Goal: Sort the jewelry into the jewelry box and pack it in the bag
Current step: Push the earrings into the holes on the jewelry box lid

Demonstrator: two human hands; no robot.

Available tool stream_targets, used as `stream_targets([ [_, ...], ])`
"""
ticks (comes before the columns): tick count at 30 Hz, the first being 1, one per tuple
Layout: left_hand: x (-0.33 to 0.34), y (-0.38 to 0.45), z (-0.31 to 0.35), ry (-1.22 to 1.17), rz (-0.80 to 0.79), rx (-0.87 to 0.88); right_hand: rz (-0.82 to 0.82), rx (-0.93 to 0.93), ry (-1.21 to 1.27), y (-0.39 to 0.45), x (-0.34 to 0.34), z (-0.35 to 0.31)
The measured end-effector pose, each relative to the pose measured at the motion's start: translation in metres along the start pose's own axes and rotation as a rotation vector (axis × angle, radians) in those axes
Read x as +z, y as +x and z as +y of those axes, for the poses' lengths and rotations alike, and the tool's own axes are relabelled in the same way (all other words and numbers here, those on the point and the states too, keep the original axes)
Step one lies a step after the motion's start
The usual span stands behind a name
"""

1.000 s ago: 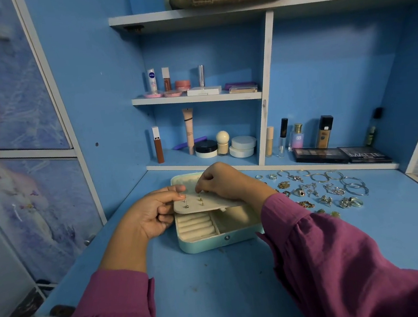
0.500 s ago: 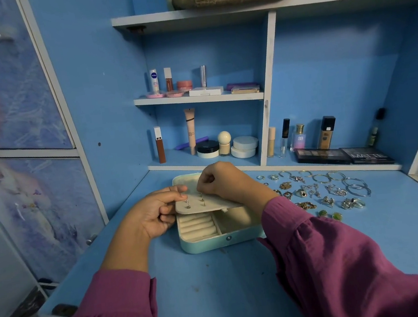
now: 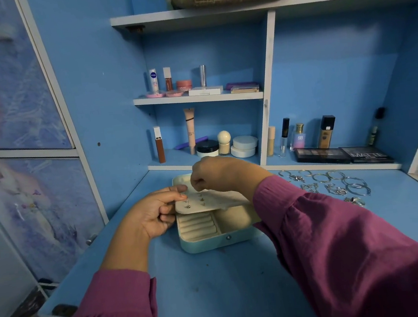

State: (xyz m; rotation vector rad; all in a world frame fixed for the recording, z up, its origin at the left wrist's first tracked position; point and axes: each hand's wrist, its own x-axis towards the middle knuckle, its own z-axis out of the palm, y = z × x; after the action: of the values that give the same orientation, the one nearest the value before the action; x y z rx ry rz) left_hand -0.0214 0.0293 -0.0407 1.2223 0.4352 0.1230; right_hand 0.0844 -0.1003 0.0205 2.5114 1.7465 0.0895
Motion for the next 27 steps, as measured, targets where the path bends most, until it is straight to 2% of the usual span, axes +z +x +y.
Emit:
stream_targets([
  [4, 0.000, -0.001, 0.000, 0.003, -0.012, -0.007, 0.016, -0.040, -0.067, 0.003, 0.005, 0.001],
  [11, 0.000, 0.000, 0.000, 0.007, -0.007, -0.001, -0.013, 0.047, 0.137, 0.003, 0.012, 0.006],
  [19, -0.001, 0.002, -0.001, -0.001, -0.008, 0.000, 0.041, 0.034, 0.122, 0.002, 0.011, 0.004],
  [24, 0.000, 0.001, -0.001, -0.012, -0.007, 0.001, 0.081, 0.144, 0.409, -0.001, 0.009, 0.005],
  [27, -0.001, 0.002, -0.001, -0.019, -0.012, 0.000, 0.078, 0.162, 0.442, -0.002, 0.009, 0.007],
])
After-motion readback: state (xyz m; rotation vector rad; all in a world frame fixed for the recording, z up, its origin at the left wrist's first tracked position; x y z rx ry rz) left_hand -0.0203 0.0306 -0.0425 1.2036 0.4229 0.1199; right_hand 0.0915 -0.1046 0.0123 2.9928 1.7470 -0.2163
